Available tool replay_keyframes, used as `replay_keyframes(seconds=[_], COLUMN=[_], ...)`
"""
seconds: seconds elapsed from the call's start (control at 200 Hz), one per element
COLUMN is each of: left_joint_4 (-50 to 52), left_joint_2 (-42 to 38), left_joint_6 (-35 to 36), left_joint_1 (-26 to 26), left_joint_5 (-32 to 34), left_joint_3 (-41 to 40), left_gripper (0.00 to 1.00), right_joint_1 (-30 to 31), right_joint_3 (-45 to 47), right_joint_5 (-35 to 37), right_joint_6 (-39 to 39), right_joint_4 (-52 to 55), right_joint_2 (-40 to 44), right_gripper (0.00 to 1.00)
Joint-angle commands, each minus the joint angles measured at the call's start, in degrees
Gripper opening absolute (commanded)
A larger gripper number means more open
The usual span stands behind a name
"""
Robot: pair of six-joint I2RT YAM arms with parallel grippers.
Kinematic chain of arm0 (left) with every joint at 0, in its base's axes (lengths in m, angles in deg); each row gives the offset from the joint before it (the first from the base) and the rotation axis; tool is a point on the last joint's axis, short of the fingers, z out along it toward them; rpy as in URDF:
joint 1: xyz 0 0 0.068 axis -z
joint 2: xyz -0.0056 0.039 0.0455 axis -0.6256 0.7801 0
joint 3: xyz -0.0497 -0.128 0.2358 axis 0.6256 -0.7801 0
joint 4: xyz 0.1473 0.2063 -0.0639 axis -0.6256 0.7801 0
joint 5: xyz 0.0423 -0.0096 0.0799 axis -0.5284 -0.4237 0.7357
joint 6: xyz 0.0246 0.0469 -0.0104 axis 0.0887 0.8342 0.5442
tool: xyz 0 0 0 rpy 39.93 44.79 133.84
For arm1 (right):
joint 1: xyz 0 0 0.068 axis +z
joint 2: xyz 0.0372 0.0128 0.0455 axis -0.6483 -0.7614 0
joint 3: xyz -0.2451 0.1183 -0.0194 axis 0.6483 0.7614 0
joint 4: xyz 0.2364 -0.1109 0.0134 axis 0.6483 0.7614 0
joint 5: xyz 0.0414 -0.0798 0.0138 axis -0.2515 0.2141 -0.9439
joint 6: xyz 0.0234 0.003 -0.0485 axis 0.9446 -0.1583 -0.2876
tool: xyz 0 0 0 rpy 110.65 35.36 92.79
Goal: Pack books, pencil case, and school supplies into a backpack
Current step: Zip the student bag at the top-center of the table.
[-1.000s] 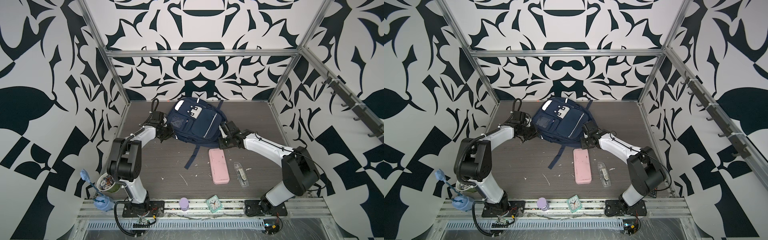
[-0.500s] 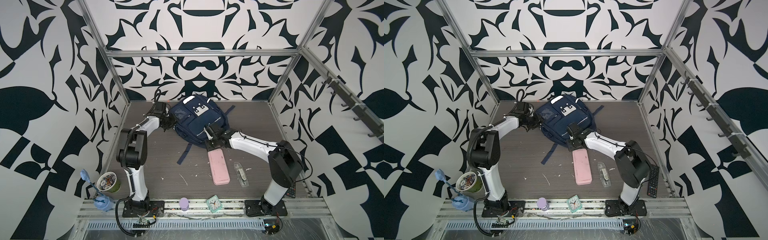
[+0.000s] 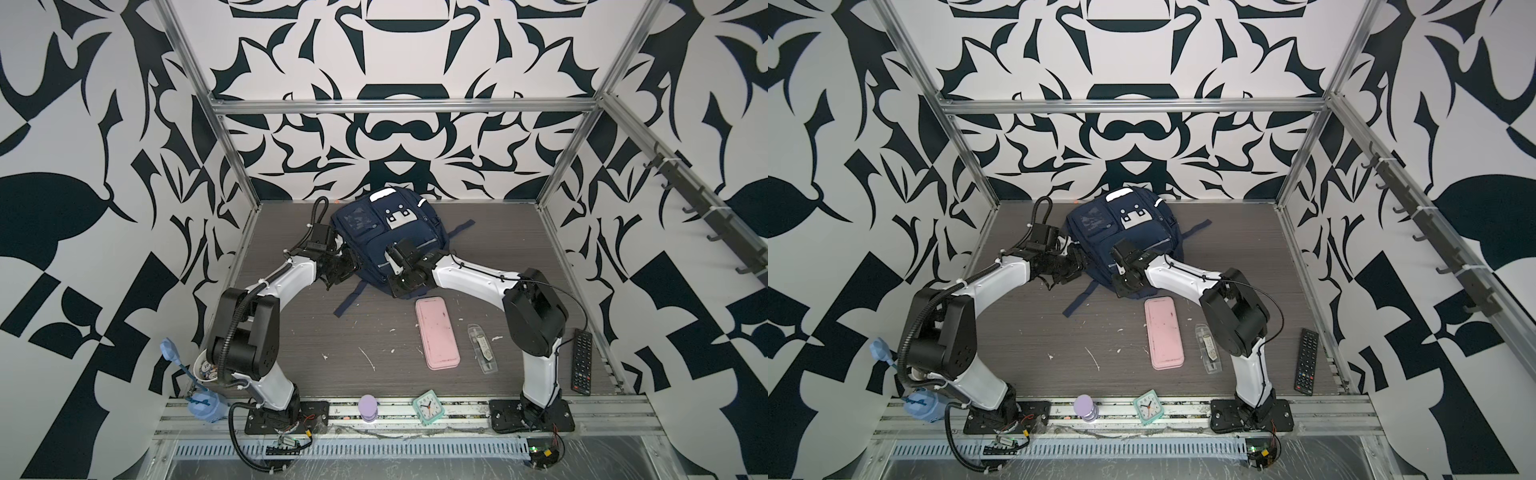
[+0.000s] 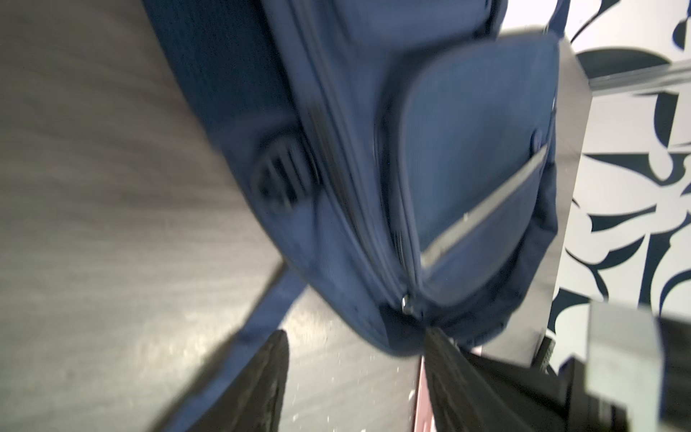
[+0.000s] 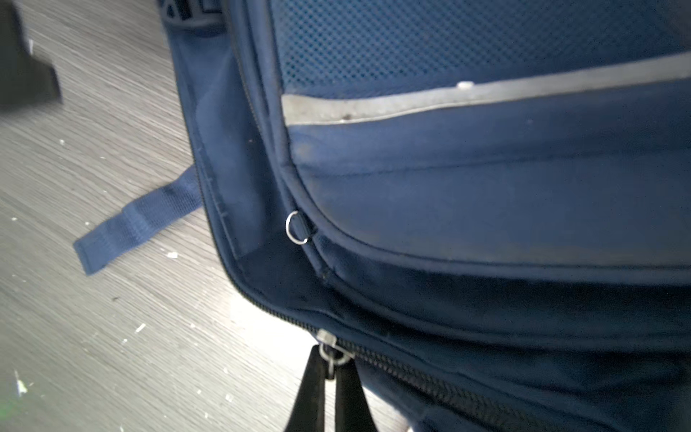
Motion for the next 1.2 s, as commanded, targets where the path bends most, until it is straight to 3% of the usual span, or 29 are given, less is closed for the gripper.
replay_keyframes(seconds=[0.0,0.235,0.915,1.04,1.195], left_joint_4=[0.46,-5.13,-9.89,-9.46,-8.6], left_joint_2=[-1.4,1.26,6.55,7.17,7.73], left_joint_6=[-0.97,-4.07,-6.21,-5.67,-4.83], left_joint_1=[1.3,1.26,1.26,1.09,0.15], left_joint_5=[-0.97,-3.13,-6.15,-5.81,-5.6], left_joint_3=[-3.81,-6.14,-3.27,-2.55,-1.3], left_gripper=[0.61,0.61,0.44,0.34,0.13], right_joint_1=[0.67,2.85,4.79,4.76,4.69], right_joint_3=[-5.02,-8.77,-4.95,-4.12,-2.12], right_joint_5=[-1.05,-2.24,-4.95,-4.72,-3.03], right_joint_6=[-0.32,-0.01,1.27,1.02,-0.1], right_joint_4=[-0.89,0.26,-0.3,0.31,2.33], right_joint_2=[-0.62,-2.5,-0.55,0.26,2.46], right_gripper=[0.0,0.0,0.0,0.0,0.0])
